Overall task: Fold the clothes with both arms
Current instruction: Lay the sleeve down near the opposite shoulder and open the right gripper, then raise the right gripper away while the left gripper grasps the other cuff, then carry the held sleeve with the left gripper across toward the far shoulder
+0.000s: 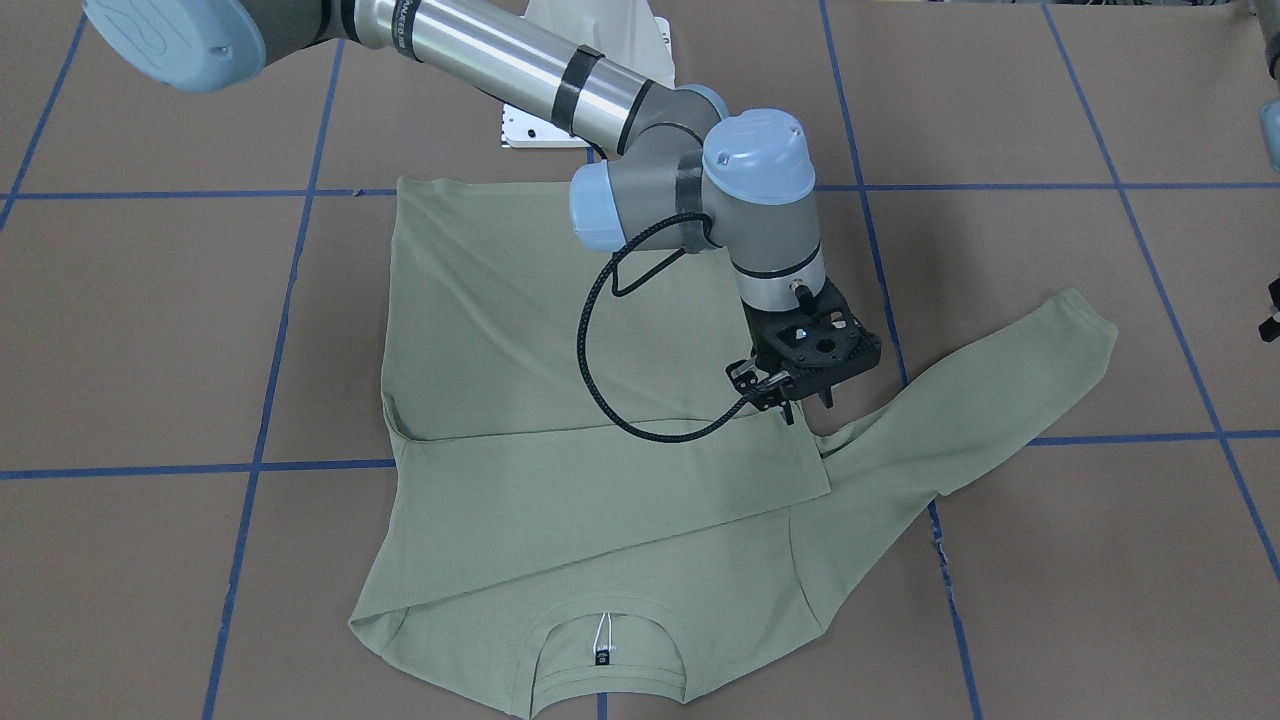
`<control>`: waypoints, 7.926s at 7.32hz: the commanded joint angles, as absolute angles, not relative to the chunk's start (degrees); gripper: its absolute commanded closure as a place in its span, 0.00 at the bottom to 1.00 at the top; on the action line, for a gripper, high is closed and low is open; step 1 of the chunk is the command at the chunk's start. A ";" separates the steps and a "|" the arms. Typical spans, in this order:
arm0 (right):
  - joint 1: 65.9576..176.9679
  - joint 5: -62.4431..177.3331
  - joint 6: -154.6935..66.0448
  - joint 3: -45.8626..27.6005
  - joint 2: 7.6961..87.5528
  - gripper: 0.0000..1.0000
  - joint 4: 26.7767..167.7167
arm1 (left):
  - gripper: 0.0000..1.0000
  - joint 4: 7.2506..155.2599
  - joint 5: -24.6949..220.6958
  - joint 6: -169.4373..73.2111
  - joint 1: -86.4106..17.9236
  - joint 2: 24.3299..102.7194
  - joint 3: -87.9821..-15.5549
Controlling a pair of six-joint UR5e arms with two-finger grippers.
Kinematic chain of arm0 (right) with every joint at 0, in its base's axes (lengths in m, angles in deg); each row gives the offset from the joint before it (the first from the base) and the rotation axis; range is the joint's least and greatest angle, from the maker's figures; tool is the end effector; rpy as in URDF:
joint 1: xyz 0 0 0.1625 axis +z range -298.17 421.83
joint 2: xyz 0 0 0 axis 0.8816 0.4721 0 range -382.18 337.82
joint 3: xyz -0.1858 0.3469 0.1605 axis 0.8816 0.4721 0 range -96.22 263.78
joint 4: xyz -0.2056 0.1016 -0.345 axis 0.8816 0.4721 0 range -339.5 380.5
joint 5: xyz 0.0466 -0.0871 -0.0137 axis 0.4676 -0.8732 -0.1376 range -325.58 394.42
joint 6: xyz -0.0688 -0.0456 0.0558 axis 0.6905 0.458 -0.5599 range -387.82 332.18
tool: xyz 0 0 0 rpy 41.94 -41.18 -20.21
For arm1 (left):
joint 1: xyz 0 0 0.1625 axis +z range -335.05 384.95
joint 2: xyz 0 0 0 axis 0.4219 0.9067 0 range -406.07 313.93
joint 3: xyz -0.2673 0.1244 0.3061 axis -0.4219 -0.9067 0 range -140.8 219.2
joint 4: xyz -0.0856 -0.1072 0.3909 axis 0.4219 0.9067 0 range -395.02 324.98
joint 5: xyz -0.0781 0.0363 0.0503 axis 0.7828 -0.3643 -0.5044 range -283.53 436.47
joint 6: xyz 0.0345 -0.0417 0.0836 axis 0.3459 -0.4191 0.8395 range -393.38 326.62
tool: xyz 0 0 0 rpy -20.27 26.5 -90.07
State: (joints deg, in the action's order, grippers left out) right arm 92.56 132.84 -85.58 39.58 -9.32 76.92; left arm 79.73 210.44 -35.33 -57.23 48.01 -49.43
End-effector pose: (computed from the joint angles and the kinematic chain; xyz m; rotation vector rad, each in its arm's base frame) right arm -0.6965 -0.5522 0.0047 0.4791 -1.0329 -0.1067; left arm 0.0103 -0.5473 0.5856 0.3904 0.7899 0.2797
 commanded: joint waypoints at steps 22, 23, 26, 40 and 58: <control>116.23 157.56 -65.00 -20.99 35.39 0.00 126.14 | 0.15 115.01 191.08 -91.74 -29.10 35.23 -45.26; 116.32 157.64 -65.00 -21.86 35.65 0.00 126.23 | 0.18 115.01 191.08 -91.74 -29.19 35.23 -45.26; 116.24 157.65 -65.00 -22.75 35.47 0.00 127.73 | 0.26 115.01 190.99 -91.83 -29.19 35.14 -45.00; 117.46 157.91 -64.83 -26.61 41.08 0.00 127.73 | 1.00 90.57 193.10 -93.49 -29.71 39.84 -64.31; 133.37 163.09 -37.40 -24.15 58.85 0.00 127.20 | 1.00 75.17 186.51 -143.42 -10.21 117.67 -19.44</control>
